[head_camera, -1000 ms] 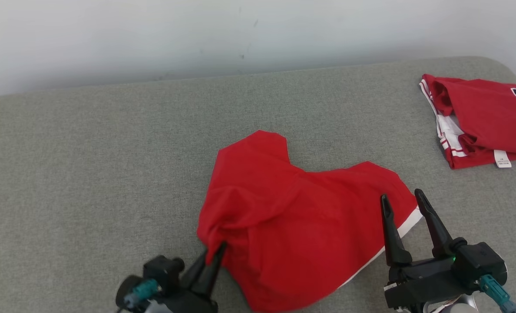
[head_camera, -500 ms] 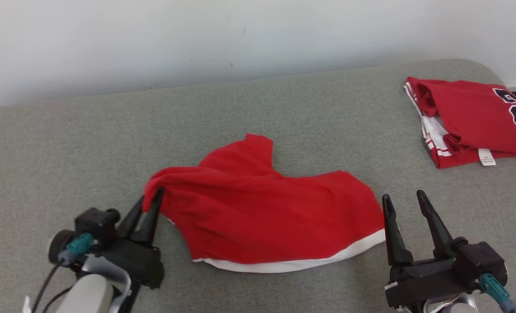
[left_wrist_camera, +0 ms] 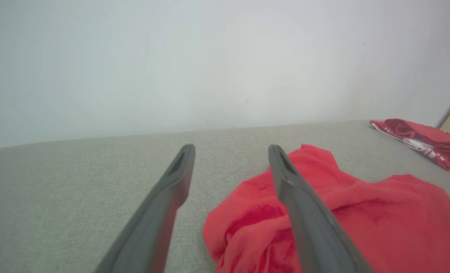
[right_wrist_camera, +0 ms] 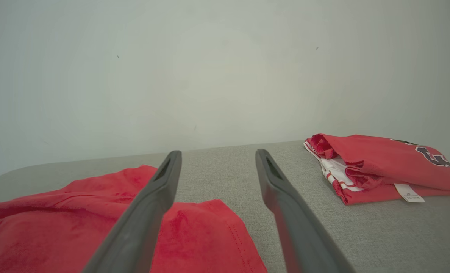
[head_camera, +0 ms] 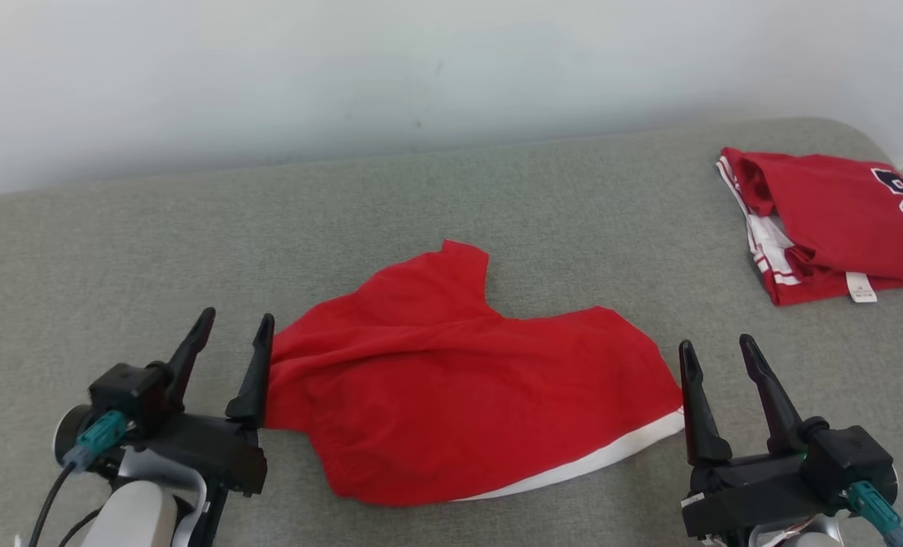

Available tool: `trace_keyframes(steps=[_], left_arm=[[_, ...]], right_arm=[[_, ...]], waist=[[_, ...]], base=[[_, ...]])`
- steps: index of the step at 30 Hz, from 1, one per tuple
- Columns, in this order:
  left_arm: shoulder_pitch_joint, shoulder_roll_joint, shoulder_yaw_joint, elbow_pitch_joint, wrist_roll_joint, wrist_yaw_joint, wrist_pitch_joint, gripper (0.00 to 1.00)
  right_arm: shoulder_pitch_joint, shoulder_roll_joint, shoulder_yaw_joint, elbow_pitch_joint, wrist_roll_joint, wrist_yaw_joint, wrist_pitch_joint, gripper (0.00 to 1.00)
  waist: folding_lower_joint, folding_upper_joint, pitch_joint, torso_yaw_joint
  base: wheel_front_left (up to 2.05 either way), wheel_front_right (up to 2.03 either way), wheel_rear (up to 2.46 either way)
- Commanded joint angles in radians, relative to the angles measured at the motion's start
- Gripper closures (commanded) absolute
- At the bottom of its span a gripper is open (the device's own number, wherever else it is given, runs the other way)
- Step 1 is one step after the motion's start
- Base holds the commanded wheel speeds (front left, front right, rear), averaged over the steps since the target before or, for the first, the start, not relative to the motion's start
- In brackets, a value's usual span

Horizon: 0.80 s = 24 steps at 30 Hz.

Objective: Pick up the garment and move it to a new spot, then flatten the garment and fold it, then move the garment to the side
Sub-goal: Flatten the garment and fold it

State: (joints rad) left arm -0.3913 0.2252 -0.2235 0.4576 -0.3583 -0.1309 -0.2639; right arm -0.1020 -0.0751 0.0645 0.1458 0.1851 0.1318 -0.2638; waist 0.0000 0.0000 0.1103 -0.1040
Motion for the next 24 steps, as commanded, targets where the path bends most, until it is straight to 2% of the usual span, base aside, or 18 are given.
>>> trace_keyframes(steps=[1,10,18,24], left_arm=[[0.037,-0.008,0.030,-0.035,0.015,0.002,0.000,0.00],[0.208,-0.048,0.187,-0.252,0.079,0.017,0.000,0.00],[0.343,-0.110,0.242,-0.391,0.139,0.013,0.000,0.00],[0.376,-0.136,0.231,-0.393,0.154,0.009,0.000,0.00]], right_arm=[[0.014,-0.003,-0.004,-0.005,-0.002,-0.003,0.000,0.00],[0.045,-0.013,-0.011,-0.030,-0.010,-0.003,0.000,0.00],[0.067,-0.020,-0.016,-0.053,-0.011,-0.003,0.000,0.00],[0.070,-0.027,-0.015,-0.056,-0.010,-0.003,0.000,0.00]], waist=[[0.0000,0.0000,-0.025,0.024],[0.0000,0.0000,-0.072,0.082],[0.0000,0.0000,-0.085,0.112],[0.0000,0.0000,-0.079,0.120]], base=[[0.00,0.00,0.00],[0.00,0.00,0.00],[0.00,0.00,0.00],[0.00,0.00,0.00]])
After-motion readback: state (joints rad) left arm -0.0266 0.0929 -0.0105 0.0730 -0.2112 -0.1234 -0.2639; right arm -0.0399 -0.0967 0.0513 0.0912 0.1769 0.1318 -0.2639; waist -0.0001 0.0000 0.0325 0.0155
